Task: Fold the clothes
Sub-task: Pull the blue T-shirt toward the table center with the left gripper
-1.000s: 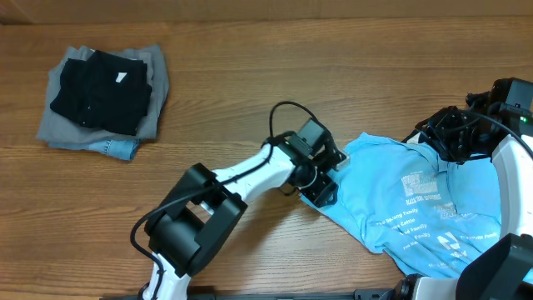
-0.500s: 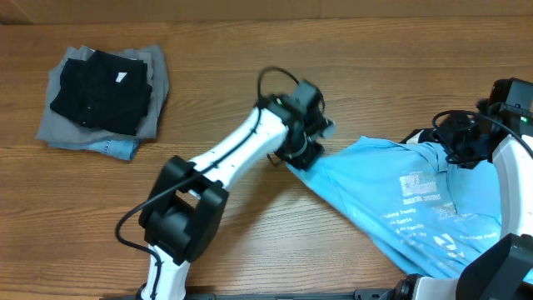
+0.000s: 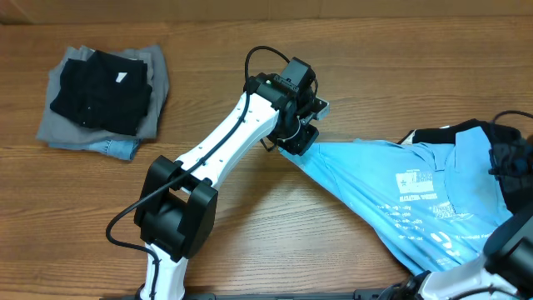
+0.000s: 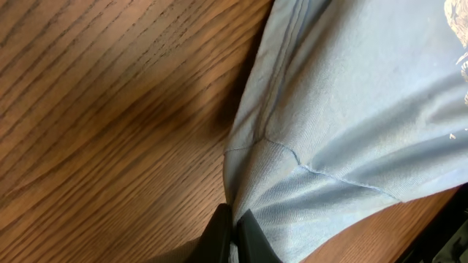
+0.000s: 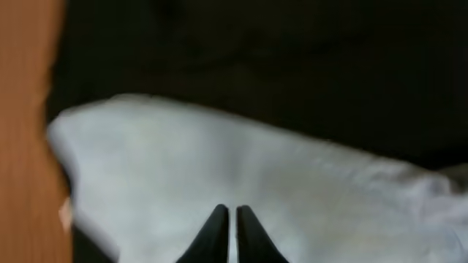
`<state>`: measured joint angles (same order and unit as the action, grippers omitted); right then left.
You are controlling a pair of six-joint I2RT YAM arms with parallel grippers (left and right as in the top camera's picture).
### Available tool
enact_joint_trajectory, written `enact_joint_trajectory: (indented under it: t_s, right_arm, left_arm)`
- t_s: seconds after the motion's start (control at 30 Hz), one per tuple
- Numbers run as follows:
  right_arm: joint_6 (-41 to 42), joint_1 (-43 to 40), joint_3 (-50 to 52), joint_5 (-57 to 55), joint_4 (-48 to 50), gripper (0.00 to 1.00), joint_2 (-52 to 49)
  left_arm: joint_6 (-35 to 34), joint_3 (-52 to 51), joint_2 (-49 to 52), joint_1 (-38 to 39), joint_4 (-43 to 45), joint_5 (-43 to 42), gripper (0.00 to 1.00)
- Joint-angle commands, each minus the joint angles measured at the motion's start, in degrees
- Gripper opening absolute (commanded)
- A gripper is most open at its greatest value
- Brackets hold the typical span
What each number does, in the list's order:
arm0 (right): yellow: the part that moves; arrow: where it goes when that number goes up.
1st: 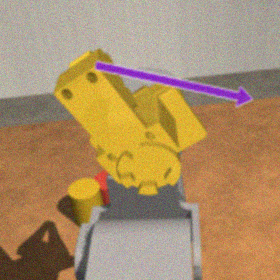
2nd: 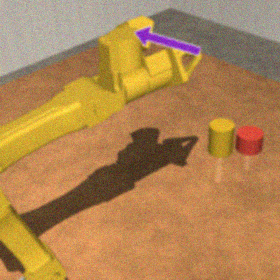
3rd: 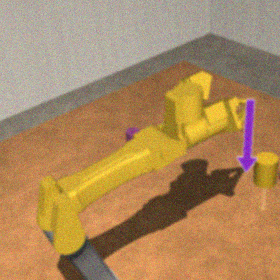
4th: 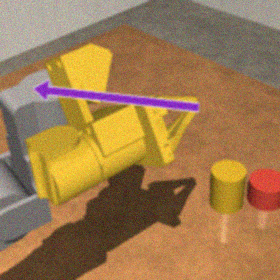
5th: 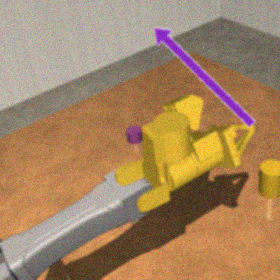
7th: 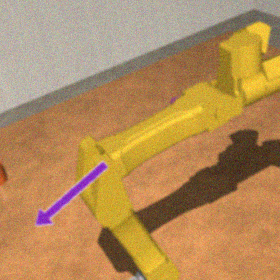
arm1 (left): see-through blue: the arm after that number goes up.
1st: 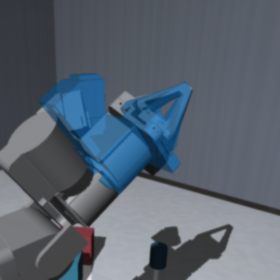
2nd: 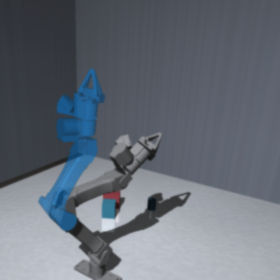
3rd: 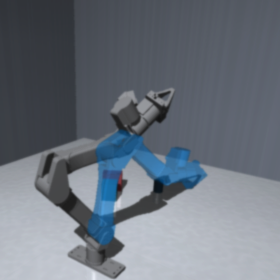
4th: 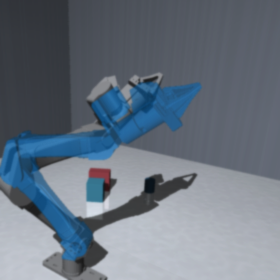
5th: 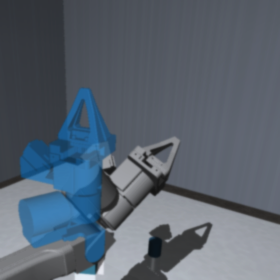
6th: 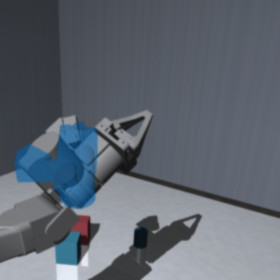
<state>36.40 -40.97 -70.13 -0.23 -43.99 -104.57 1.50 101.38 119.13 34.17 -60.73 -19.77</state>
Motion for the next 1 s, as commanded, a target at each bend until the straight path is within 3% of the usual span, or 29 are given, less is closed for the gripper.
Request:
enact_joint_trajectory:
  t_s: [0.0, 0.27, 0.43, 0.53, 0.67, 0.97]
  right_arm:
    - [2.89, -2.6, -1.11, -0.13, 1.97, 0.06, -4.66]
    - [2.97, -7.82, -1.11, 0.28, 8.48, 0.04, -13.94]
    - [-1.05, -9.38, -1.62, 11.21, 11.74, 0.04, -14.25]
    - [-0.98, -9.42, -1.9, 8.11, 11.65, 0.04, -14.29]
    - [2.69, -9.73, -1.88, -5.2, 13.29, 0.04, -15.04]
    - [2.62, -15.28, -4.37, -6.84, 18.62, 0.04, -15.04]
  left_arm:
    - [1.11, 1.57, 0.0, -1.25, -0.09, 3.28, 0.04]
    - [1.03, 1.6, 0.0, -1.27, -0.17, 3.26, 0.04]
    - [0.85, 1.57, 0.0, -1.27, -0.57, 3.28, 0.04]
    - [0.35, 1.57, 0.0, -1.27, -0.55, 3.28, 0.04]
    - [-1.62, 3.02, -0.02, -1.79, -1.51, 5.97, 0.04]
    - [-2.99, 20.39, -0.04, -12.2, -21.53, 19.65, 0.04]
